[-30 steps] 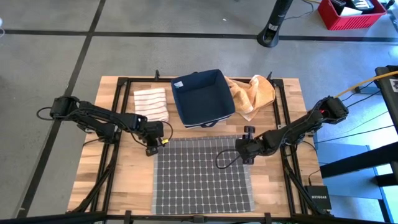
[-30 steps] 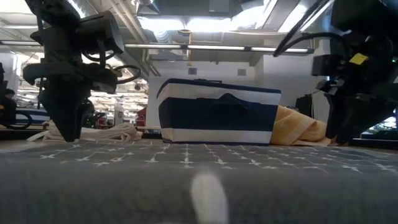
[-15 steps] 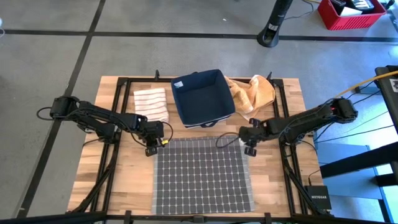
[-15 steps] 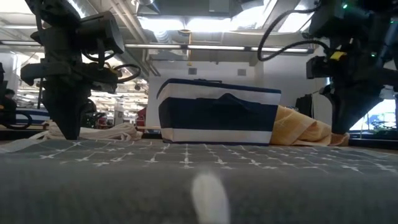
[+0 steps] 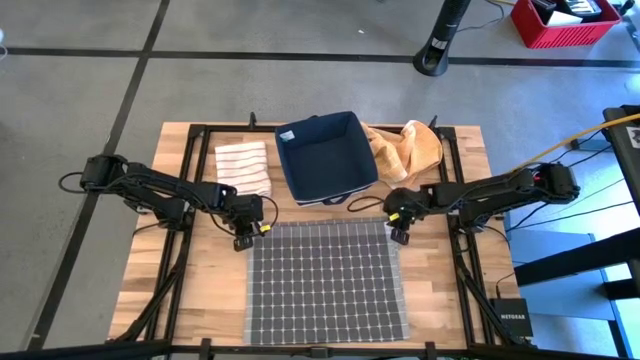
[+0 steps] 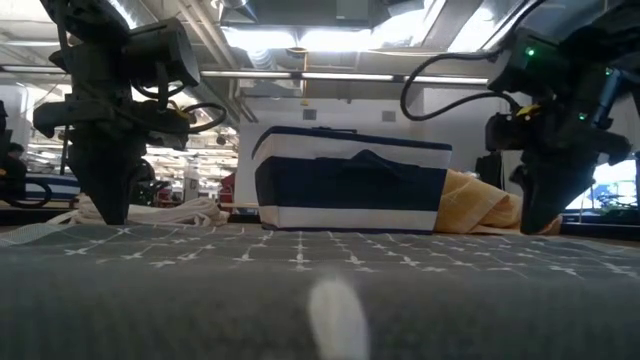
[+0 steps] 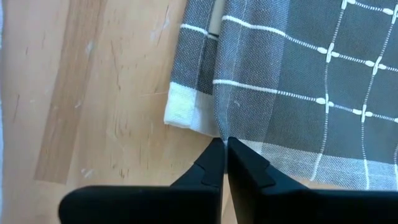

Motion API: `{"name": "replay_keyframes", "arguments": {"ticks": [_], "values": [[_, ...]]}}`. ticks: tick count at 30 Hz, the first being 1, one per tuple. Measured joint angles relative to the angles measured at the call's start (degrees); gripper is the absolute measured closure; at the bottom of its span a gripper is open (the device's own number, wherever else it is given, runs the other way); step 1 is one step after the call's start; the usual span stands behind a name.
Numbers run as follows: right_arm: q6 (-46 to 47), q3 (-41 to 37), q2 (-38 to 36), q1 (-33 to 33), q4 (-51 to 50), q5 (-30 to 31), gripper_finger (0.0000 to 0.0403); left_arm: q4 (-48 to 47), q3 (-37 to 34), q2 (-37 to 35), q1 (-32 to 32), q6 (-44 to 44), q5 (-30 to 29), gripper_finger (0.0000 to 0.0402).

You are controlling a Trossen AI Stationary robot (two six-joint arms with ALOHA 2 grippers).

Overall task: Fold towel
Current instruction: Fold the black towel

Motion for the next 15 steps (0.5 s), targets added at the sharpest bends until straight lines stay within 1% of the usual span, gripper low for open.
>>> {"name": "replay_keyframes", "arguments": {"ticks": [4,12,15], "values": [[0.0,-1.6,0.0,0.1,3.8,-1.3,0.031,0.0,0.0,0.0,0.0,0.0,0.0,0.0397],[-0.2,-1.8,0.1,0.1,3.6,-1.3,0.031,0.0,0.0,0.0,0.0,0.0,0.0,0.0396],[-0.4,-1.8,0.2,0.1,3.2,0.2,0.031,0.0,0.0,0.0,0.0,0.0,-0.1,0.0397]]}}
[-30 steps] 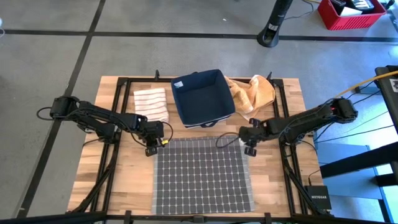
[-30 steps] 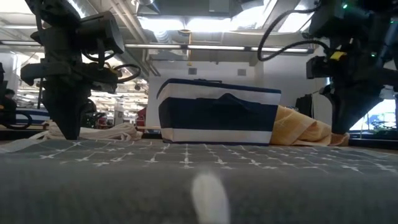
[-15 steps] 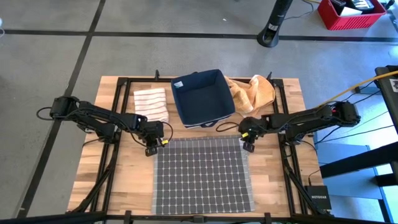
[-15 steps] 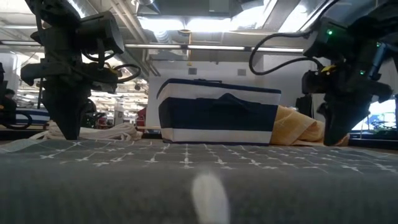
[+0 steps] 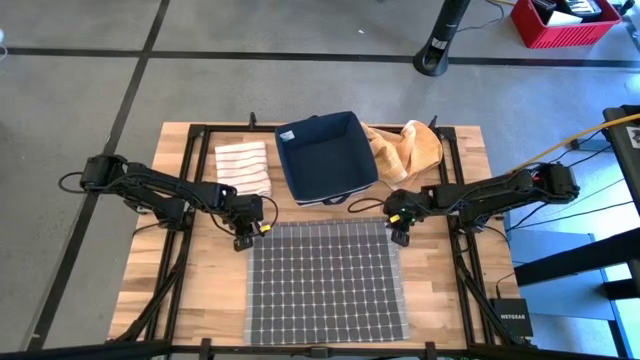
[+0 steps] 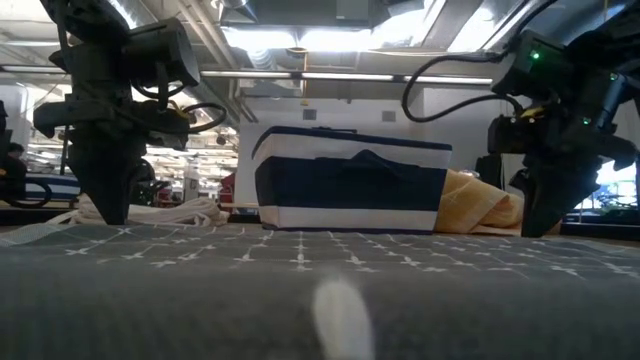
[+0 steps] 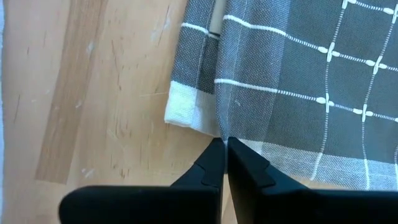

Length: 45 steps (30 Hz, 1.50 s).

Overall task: Fold towel
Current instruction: Fold the black towel

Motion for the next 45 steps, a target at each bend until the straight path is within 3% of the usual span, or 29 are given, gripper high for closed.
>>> {"name": "replay_keyframes", "arguments": {"ticks": [20,29,36,45], "values": [[-3.6,0.2,0.8,0.0,-1.0,-1.9,0.0314,0.0,0.0,0.0,0.0,0.0,0.0,0.0396],[-6.3,3.7,0.8,0.0,-4.8,-2.0,0.0392,0.0,0.0,0.0,0.0,0.0,0.0,0.0396],[-6.7,7.8,0.8,0.4,-10.4,-2.0,0.0399,-0.2,0.0,-0.7,-0.6,-1.5,0.0,0.0399],[-2.9,16.2,-2.4,7.7,-23.6,6.4,0.0401,-0.1,2.0,-5.9,-6.3,-7.0,-2.3,0.0399]]}}
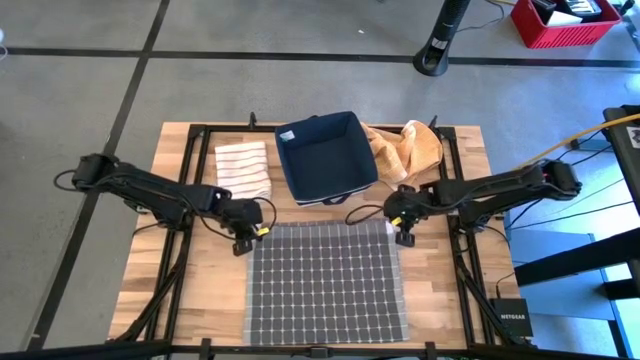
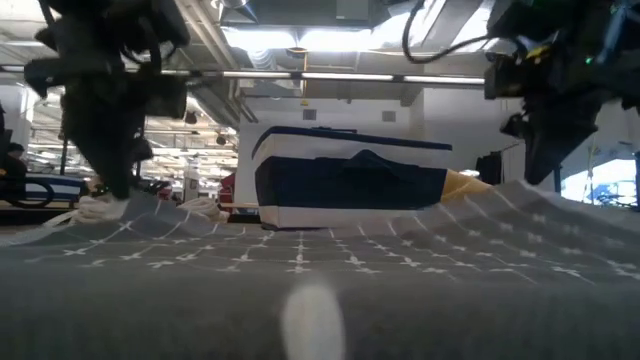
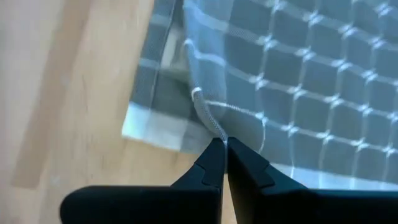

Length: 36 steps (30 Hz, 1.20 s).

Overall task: Fold towel
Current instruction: Fold the black towel

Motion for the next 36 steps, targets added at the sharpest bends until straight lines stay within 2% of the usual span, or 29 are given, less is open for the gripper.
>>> {"name": "replay_keyframes", "arguments": {"ticks": [4,7,15,21,29,36], "values": [[3.1,0.6,-2.8,3.0,-2.8,3.6,0.0401,0.2,1.3,-1.5,-1.4,0.4,-4.9,0.04],[6.6,0.6,-4.0,4.7,-6.9,6.5,0.0402,-1.0,1.3,-1.5,-1.2,0.1,-6.1,0.0399],[10.6,0.6,-3.5,6.5,-10.9,15.0,0.0402,-2.1,0.6,-1.2,-1.0,0.9,-15.5,0.0399],[13.8,0.5,-0.5,6.5,-12.3,19.8,0.0403,-1.2,0.6,-0.8,0.9,2.0,-18.5,0.04],[15.4,0.5,6.5,5.6,-12.7,22.4,0.04,2.5,0.6,1.2,1.5,4.1,-23.0,0.0395],[17.0,0.5,11.5,5.7,-12.7,25.5,0.0364,3.8,0.5,3.1,2.9,5.1,-25.1,0.0387]]}}
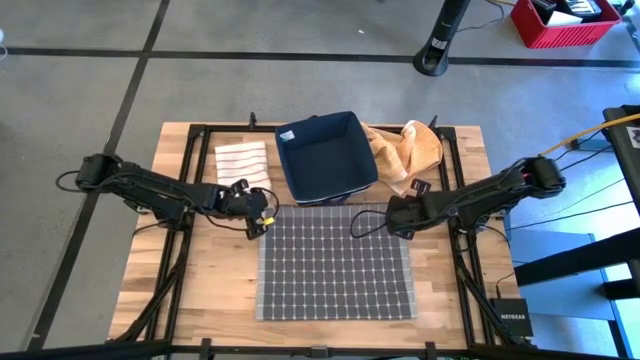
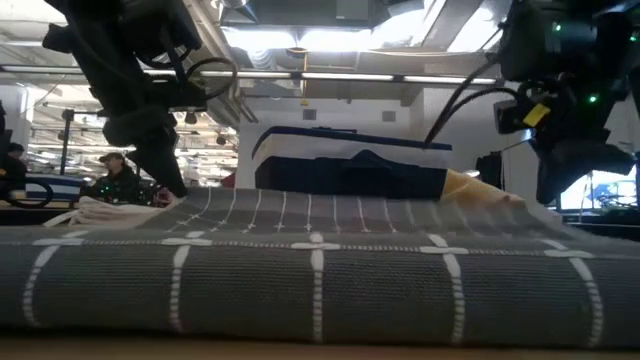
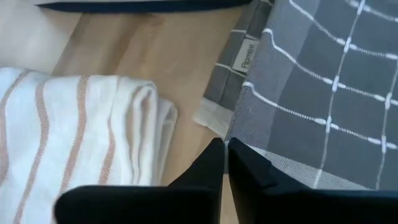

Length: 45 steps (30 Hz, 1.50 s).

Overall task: Fold towel
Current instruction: Fold the black towel

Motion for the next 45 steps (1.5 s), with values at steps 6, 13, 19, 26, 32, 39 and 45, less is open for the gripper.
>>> {"name": "replay_keyframes", "arguments": {"ticks": [6,13,19,26,32,39,45], "values": [[0.3,0.5,0.9,0.0,-0.5,0.4,0.0293,-0.1,0.3,0.4,0.5,-0.3,0.3,0.0309],[-0.4,6.3,-0.7,2.6,6.8,-16.4,0.024,-1.6,4.6,-0.8,-4.9,-8.4,16.0,0.0252],[-3.5,1.8,2.0,10.0,37.4,-21.3,0.0235,10.5,1.7,4.4,-15.2,-13.1,17.0,0.0249],[-2.0,-0.5,13.0,14.7,45.5,-20.0,0.0235,11.2,1.1,13.4,-21.6,-19.5,16.9,0.0249],[0.1,-0.1,17.6,15.2,48.5,-20.8,0.0235,6.5,1.2,13.7,-24.6,-24.8,16.9,0.0249],[-4.4,6.0,17.3,15.1,45.6,-20.4,0.0235,-0.9,3.0,9.3,-26.8,-26.6,18.8,0.0249],[-2.9,14.5,16.1,15.1,32.8,-18.7,0.0235,0.4,7.6,6.3,-26.6,-18.8,14.3,0.0249]]}}
